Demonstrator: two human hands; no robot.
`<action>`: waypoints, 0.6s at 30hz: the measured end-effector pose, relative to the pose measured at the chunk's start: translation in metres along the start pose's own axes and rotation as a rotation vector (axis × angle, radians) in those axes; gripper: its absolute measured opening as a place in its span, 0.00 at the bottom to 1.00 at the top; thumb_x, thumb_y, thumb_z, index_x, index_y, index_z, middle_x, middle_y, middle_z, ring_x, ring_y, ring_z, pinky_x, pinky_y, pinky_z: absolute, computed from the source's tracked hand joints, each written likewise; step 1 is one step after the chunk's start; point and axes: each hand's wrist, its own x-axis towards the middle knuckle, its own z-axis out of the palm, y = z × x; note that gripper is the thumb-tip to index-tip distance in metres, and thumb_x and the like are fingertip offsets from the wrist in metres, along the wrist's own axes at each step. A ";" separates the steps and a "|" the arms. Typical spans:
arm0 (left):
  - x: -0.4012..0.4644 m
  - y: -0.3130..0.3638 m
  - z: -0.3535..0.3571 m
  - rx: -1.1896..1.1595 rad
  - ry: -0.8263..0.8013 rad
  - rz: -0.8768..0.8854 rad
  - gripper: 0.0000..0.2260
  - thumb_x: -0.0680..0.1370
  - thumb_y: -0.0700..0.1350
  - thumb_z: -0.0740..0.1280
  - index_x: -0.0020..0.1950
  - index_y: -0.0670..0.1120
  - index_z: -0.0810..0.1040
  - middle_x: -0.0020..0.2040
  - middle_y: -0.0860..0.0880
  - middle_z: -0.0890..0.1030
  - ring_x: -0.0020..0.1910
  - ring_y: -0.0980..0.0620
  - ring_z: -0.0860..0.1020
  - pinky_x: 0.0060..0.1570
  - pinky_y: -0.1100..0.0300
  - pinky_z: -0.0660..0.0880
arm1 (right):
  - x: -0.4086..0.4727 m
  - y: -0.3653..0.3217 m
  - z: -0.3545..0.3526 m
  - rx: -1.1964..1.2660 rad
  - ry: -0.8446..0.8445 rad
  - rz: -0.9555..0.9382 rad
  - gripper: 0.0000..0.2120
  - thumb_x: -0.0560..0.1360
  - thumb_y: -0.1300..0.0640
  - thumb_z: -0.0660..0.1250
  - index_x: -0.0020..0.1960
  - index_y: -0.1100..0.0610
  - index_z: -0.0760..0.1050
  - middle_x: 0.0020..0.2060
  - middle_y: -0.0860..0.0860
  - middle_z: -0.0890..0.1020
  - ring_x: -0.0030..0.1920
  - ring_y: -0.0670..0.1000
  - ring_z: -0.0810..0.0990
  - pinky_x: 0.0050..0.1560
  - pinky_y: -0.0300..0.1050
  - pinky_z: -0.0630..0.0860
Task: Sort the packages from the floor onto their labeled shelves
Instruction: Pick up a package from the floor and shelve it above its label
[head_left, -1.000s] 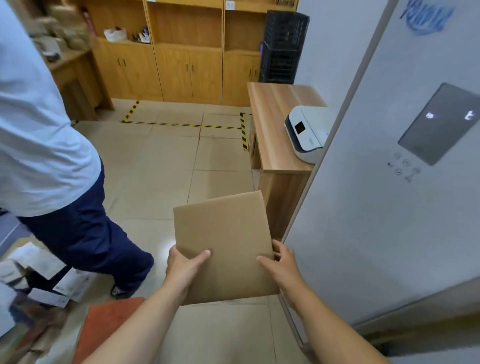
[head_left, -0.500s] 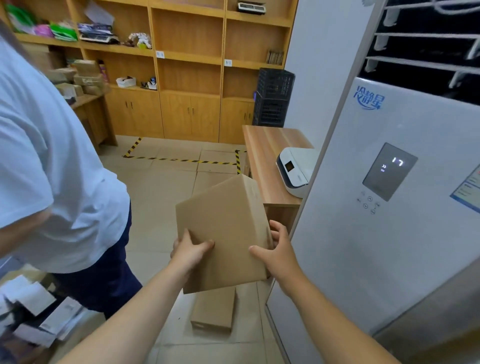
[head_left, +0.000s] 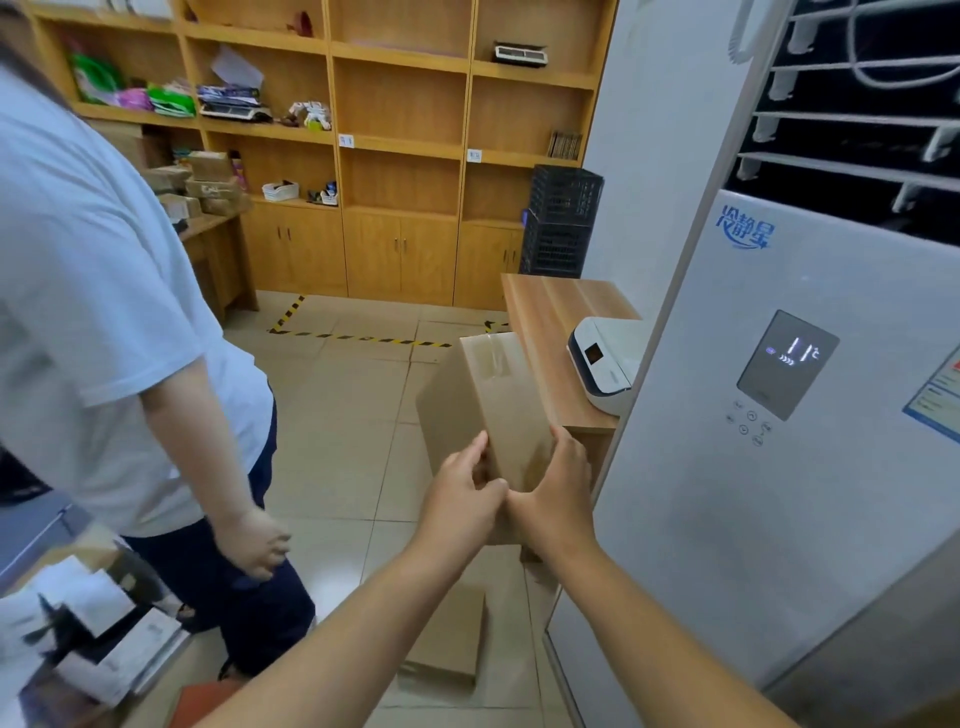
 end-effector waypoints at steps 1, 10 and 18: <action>0.000 0.000 -0.003 -0.020 0.008 -0.016 0.33 0.69 0.43 0.66 0.73 0.53 0.62 0.68 0.50 0.71 0.64 0.52 0.72 0.63 0.49 0.72 | -0.001 -0.002 -0.002 0.074 -0.053 0.010 0.43 0.62 0.49 0.76 0.70 0.49 0.57 0.63 0.47 0.68 0.61 0.46 0.67 0.59 0.42 0.71; 0.000 -0.008 -0.027 -0.074 0.081 -0.103 0.44 0.65 0.39 0.76 0.74 0.53 0.55 0.57 0.58 0.75 0.54 0.57 0.76 0.48 0.59 0.76 | -0.004 0.001 -0.011 0.575 -0.413 0.172 0.33 0.70 0.67 0.64 0.70 0.45 0.59 0.63 0.42 0.74 0.57 0.43 0.77 0.51 0.46 0.79; 0.001 -0.013 -0.025 -0.097 0.145 -0.160 0.53 0.57 0.52 0.77 0.75 0.56 0.51 0.67 0.52 0.71 0.61 0.52 0.74 0.53 0.57 0.75 | -0.015 -0.013 0.009 0.488 -0.466 0.122 0.30 0.64 0.61 0.57 0.65 0.41 0.63 0.67 0.45 0.72 0.70 0.49 0.65 0.70 0.54 0.66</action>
